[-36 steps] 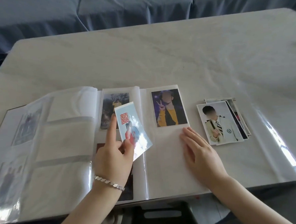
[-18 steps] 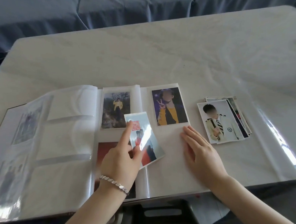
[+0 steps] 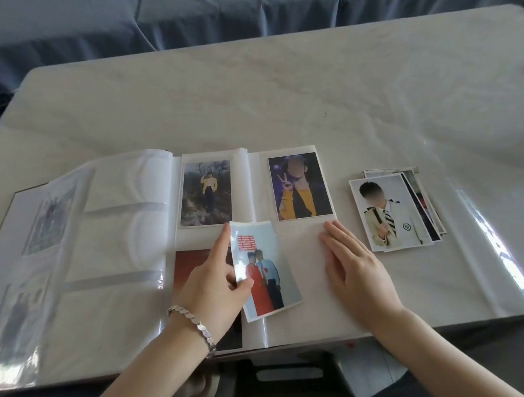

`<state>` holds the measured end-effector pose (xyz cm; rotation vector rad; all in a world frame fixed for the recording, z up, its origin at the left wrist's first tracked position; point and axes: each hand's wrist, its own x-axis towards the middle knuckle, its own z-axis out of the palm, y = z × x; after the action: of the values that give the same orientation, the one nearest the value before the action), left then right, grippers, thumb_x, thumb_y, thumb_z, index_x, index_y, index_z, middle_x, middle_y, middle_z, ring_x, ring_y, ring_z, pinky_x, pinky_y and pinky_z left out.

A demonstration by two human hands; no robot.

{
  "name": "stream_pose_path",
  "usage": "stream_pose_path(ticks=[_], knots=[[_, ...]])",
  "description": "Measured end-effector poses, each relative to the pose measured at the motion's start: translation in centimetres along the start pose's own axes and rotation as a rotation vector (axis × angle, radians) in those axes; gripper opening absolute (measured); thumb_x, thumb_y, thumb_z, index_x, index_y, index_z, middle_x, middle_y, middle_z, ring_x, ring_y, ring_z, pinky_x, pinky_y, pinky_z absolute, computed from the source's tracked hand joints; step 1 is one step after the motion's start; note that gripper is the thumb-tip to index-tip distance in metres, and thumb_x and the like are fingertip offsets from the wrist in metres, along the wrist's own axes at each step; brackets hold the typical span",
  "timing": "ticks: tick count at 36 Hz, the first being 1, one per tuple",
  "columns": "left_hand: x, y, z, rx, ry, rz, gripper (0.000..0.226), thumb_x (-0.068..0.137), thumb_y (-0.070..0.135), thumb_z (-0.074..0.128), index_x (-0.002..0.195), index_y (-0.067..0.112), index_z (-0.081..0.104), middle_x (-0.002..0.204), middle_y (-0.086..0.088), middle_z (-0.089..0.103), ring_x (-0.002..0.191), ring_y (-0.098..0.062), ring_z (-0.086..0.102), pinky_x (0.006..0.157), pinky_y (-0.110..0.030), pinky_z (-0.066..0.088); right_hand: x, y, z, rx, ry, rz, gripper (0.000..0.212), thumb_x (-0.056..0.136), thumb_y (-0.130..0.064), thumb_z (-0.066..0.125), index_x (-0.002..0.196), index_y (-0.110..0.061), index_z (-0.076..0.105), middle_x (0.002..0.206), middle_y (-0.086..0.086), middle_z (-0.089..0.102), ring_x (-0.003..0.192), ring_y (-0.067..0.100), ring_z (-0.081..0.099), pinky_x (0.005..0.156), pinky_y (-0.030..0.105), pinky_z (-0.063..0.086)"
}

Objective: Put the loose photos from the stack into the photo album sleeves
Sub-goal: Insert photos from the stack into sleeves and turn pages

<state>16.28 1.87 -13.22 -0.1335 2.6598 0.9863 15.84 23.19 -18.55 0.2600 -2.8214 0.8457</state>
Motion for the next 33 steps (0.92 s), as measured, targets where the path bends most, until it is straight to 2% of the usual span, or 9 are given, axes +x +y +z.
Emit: stream_pose_path(ticks=[5, 9, 12, 16, 21, 22, 25, 29, 33], knots=[[0.3, 0.0, -0.9, -0.042, -0.12, -0.088, 0.093, 0.084, 0.022, 0.067, 0.149, 0.032, 0.001, 0.088, 0.009, 0.063, 0.074, -0.008, 0.065, 0.067, -0.022, 0.057, 0.0, 0.0, 0.0, 0.004, 0.006, 0.002, 0.033, 0.077, 0.01, 0.066, 0.11, 0.005, 0.065, 0.124, 0.018, 0.059, 0.12, 0.032, 0.049, 0.095, 0.047, 0.034], [0.2, -0.2, -1.2, -0.057, -0.144, -0.1, 0.092, 0.082, 0.022, 0.069, 0.148, 0.033, 0.006, 0.08, 0.015, 0.061, 0.07, -0.007, 0.065, 0.059, -0.017, 0.055, 0.0, -0.1, -0.1, 0.006, 0.007, 0.011, 0.033, 0.076, 0.01, 0.066, 0.109, 0.006, 0.066, 0.124, 0.018, 0.059, 0.119, 0.035, 0.052, 0.095, 0.046, 0.034], [0.0, -0.4, -1.3, -0.057, -0.161, -0.123, 0.092, 0.081, 0.022, 0.071, 0.148, 0.034, 0.009, 0.08, 0.012, 0.062, 0.067, -0.007, 0.065, 0.053, -0.016, 0.054, 0.0, -0.1, -0.1, 0.01, 0.001, 0.016, 0.033, 0.077, 0.01, 0.066, 0.11, 0.005, 0.065, 0.124, 0.018, 0.059, 0.119, 0.034, 0.052, 0.095, 0.045, 0.035], [-0.6, -0.9, -1.1, -0.037, -0.189, -0.122, 0.088, 0.08, 0.023, 0.072, 0.147, 0.034, 0.016, 0.079, 0.006, 0.065, 0.064, -0.007, 0.065, 0.055, -0.017, 0.054, 0.0, -0.1, -0.2, 0.013, -0.017, 0.032, 0.033, 0.08, 0.008, 0.065, 0.113, 0.004, 0.064, 0.126, 0.016, 0.058, 0.123, 0.023, 0.04, 0.098, 0.044, 0.032], [-0.5, -1.1, -0.7, -0.005, -0.16, -0.093, 0.085, 0.081, 0.024, 0.071, 0.146, 0.036, 0.017, 0.077, 0.005, 0.065, 0.07, -0.008, 0.065, 0.064, -0.02, 0.056, 0.0, -0.2, -0.3, 0.019, -0.018, 0.037, 0.033, 0.079, 0.008, 0.065, 0.112, 0.004, 0.064, 0.126, 0.016, 0.058, 0.123, 0.021, 0.038, 0.097, 0.045, 0.031], [-0.4, -1.0, -0.5, 0.011, -0.148, -0.073, 0.083, 0.081, 0.025, 0.07, 0.146, 0.036, 0.019, 0.075, 0.005, 0.065, 0.069, -0.006, 0.064, 0.065, -0.016, 0.054, 0.0, -0.2, -0.3, 0.021, -0.017, 0.036, 0.033, 0.08, 0.008, 0.065, 0.113, 0.004, 0.064, 0.126, 0.016, 0.058, 0.123, 0.02, 0.038, 0.097, 0.044, 0.031], [-0.1, -0.4, -0.1, -0.005, -0.124, -0.037, 0.073, 0.082, 0.024, 0.07, 0.142, 0.034, 0.03, 0.069, 0.007, 0.065, 0.064, 0.001, 0.061, 0.055, -0.004, 0.043, -0.1, -0.1, -0.4, 0.032, -0.036, 0.05, 0.033, 0.082, 0.005, 0.063, 0.115, 0.003, 0.063, 0.129, 0.013, 0.056, 0.124, 0.016, 0.036, 0.099, 0.039, 0.031], [0.4, 0.3, 0.4, -0.045, -0.098, -0.026, 0.06, 0.083, 0.024, 0.069, 0.135, 0.033, 0.041, 0.07, 0.009, 0.065, 0.07, 0.0, 0.06, 0.055, -0.004, 0.038, 0.1, 0.1, -0.4, 0.038, -0.074, 0.054, 0.033, 0.085, 0.0, 0.062, 0.118, 0.001, 0.062, 0.131, 0.011, 0.054, 0.126, 0.017, 0.038, 0.102, 0.038, 0.026], [0.5, 0.9, 1.0, -0.065, -0.102, -0.035, 0.06, 0.083, 0.023, 0.069, 0.135, 0.03, 0.042, 0.073, 0.01, 0.065, 0.074, -0.002, 0.06, 0.06, -0.002, 0.035, 1.2, 0.8, -1.4, 0.036, -0.16, 0.066, 0.027, 0.089, -0.005, 0.057, 0.115, -0.005, 0.065, 0.129, 0.006, 0.057, 0.122, 0.021, 0.05, 0.098, 0.027, 0.031]])
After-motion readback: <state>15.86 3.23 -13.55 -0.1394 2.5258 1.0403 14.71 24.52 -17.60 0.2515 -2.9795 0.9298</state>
